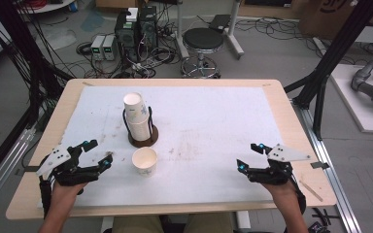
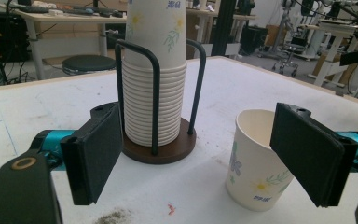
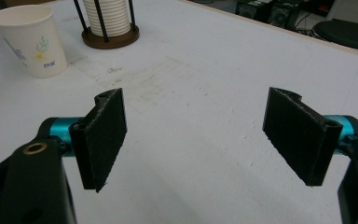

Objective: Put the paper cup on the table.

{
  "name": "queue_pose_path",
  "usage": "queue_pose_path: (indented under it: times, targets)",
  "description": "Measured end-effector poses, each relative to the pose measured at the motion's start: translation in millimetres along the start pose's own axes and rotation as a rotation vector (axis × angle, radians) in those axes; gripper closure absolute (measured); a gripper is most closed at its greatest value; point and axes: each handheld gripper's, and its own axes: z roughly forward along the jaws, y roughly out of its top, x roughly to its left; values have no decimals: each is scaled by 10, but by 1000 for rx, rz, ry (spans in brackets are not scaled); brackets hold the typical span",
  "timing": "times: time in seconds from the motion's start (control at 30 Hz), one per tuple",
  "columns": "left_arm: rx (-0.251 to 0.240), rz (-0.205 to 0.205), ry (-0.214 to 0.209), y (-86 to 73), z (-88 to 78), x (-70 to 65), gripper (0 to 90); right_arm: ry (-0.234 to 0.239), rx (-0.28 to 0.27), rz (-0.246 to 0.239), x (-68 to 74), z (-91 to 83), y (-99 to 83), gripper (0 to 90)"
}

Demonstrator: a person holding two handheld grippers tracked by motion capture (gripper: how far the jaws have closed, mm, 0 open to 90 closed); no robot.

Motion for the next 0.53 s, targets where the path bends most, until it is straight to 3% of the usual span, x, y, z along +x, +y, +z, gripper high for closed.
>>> queue_pose_path:
  times: [0.53]
  targets:
    - [3,-1,7,-12,8,4,172,-2,3,-1,-14,6,-10,219]
